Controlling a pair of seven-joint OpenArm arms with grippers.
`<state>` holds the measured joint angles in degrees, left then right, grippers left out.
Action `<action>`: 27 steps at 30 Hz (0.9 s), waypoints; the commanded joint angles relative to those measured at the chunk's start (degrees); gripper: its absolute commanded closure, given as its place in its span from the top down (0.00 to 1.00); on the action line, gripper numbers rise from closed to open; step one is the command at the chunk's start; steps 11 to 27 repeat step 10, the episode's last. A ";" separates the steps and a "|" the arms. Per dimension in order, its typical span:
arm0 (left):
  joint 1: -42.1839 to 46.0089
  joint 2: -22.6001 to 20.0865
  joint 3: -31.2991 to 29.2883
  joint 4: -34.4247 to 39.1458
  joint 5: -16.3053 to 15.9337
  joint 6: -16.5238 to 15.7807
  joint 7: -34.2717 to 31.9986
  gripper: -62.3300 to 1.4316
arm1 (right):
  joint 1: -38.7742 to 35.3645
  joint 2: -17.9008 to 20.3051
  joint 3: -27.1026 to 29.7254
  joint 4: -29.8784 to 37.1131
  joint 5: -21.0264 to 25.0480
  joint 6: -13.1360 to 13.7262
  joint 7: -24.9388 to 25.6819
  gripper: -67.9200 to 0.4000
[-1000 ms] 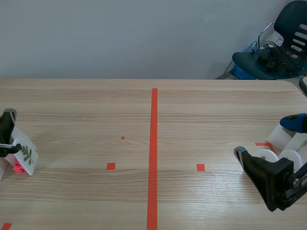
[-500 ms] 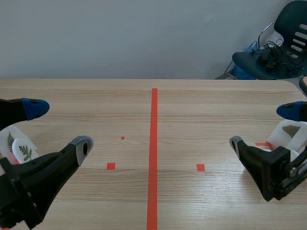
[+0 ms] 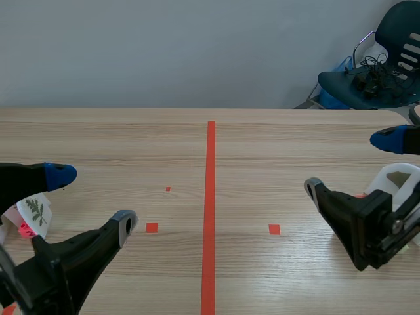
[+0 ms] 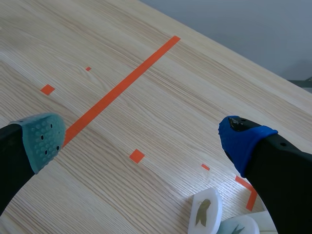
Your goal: Do the leaf sorting experiment
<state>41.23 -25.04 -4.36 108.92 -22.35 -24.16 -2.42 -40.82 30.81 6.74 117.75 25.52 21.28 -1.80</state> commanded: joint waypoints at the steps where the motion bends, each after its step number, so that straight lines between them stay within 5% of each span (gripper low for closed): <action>1: -0.35 0.24 -0.04 0.15 -0.57 0.09 -1.16 1.00 | 0.33 0.13 0.48 0.61 0.61 -0.20 0.63 1.00; 27: -0.33 0.24 -0.04 0.15 -0.57 0.50 -1.14 1.00 | 0.35 0.13 0.44 0.59 0.63 -0.20 -0.28 1.00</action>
